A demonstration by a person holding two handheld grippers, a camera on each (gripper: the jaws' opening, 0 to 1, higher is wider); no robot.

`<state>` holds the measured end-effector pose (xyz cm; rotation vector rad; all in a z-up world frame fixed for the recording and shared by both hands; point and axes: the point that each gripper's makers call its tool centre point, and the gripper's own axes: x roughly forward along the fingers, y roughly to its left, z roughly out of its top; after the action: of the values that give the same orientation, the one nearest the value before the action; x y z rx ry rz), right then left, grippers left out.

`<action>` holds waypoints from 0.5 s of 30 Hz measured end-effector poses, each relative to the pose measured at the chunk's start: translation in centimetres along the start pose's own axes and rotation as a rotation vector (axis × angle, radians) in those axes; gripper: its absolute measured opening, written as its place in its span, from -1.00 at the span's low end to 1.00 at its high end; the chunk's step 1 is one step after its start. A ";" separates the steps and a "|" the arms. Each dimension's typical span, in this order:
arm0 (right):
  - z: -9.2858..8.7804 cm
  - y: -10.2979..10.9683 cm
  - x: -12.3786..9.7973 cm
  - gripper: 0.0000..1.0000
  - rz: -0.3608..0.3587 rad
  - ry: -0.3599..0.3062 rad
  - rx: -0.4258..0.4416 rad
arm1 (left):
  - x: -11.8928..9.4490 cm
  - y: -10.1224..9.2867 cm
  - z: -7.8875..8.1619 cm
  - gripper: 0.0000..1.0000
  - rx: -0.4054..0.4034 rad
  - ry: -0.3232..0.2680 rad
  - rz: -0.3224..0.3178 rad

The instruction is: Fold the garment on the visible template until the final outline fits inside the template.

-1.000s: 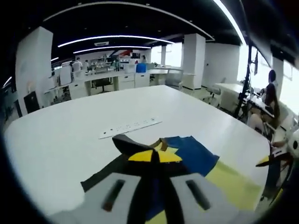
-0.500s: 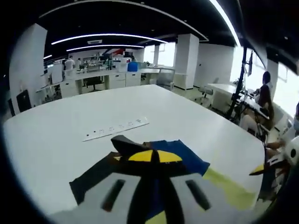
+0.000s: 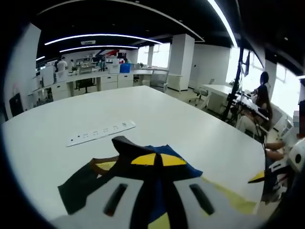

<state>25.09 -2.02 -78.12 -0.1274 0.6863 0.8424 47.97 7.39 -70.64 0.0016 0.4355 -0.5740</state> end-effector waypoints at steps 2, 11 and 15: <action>0.1 0.0 0.1 0.98 0.001 -0.004 0.002 | 0.5 -0.4 -0.3 -1.00 -0.003 0.006 -0.009; -0.2 0.3 0.6 0.98 0.009 -0.001 0.013 | 2.2 -3.1 -2.1 -1.00 0.009 0.043 -0.054; -0.3 0.2 0.6 0.98 0.006 0.002 0.017 | 2.9 -3.9 -2.8 -1.00 0.011 0.057 -0.066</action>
<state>25.09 -1.65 -78.68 -0.1113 0.6958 0.8420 46.97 2.94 -73.83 0.0142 0.4887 -0.6429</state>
